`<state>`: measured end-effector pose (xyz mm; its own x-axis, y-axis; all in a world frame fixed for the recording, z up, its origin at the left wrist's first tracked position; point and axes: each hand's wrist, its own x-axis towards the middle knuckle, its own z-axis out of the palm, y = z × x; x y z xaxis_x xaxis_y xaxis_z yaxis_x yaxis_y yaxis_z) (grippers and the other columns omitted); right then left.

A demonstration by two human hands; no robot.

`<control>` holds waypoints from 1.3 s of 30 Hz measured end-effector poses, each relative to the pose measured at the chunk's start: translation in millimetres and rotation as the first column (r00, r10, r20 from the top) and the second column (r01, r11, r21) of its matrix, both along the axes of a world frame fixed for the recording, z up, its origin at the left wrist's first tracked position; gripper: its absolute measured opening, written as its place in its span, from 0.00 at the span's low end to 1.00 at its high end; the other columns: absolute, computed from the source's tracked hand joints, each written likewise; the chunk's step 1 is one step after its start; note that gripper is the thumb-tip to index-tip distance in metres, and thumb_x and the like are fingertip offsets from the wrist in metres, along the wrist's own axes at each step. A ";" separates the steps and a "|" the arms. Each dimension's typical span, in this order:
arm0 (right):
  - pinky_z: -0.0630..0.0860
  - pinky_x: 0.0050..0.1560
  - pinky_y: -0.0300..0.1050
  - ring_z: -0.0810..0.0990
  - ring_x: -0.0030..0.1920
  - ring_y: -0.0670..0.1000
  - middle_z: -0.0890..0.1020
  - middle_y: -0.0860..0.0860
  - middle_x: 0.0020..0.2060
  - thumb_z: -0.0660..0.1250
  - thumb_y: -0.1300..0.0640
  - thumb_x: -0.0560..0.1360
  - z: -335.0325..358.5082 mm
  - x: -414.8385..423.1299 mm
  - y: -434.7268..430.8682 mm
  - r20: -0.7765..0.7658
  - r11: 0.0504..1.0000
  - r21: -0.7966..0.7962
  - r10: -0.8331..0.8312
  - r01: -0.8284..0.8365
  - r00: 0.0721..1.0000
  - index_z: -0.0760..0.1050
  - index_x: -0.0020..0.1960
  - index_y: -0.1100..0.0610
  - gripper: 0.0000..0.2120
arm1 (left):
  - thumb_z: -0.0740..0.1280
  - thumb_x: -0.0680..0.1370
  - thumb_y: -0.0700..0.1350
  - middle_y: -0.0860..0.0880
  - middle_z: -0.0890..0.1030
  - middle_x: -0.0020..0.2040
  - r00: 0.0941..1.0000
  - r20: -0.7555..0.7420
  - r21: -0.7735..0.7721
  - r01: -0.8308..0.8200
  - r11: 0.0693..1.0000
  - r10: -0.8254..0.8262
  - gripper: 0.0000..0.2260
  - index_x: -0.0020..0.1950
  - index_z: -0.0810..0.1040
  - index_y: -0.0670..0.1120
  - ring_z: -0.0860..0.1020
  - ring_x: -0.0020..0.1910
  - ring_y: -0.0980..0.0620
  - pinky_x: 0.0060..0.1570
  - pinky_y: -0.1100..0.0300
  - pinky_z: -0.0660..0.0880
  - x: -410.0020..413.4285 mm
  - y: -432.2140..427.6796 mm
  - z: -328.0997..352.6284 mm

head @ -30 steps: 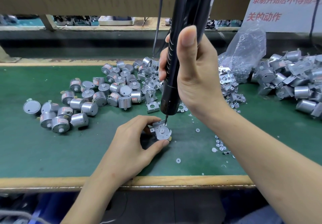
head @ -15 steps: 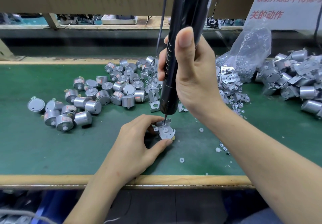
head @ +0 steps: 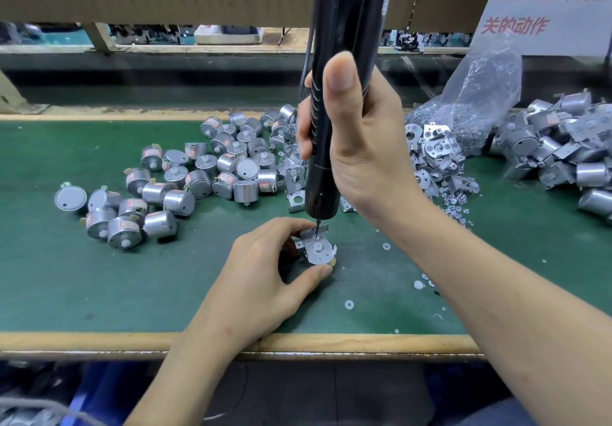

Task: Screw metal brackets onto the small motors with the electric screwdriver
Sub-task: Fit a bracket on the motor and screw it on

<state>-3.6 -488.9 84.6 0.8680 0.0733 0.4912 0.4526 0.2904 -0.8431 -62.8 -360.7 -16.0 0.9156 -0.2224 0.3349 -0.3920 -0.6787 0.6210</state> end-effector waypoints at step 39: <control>0.74 0.30 0.45 0.72 0.26 0.51 0.74 0.52 0.28 0.62 0.29 0.62 17.0 3.2 -23.8 -0.007 0.992 -0.009 -0.128 0.128 0.992 0.69 0.47 0.61 0.35 | 0.76 0.72 0.50 0.68 0.76 0.46 0.998 -0.064 0.035 -0.006 0.999 0.008 0.18 0.58 0.74 0.56 0.73 0.43 0.70 0.44 0.76 0.66 1.4 -4.0 -3.1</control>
<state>-0.4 -512.7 101.5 0.8741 -0.0346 0.4845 0.4793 0.2231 -0.8488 -61.4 -364.7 -19.1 0.9366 -0.2263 0.2676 -0.3472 -0.7031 0.6206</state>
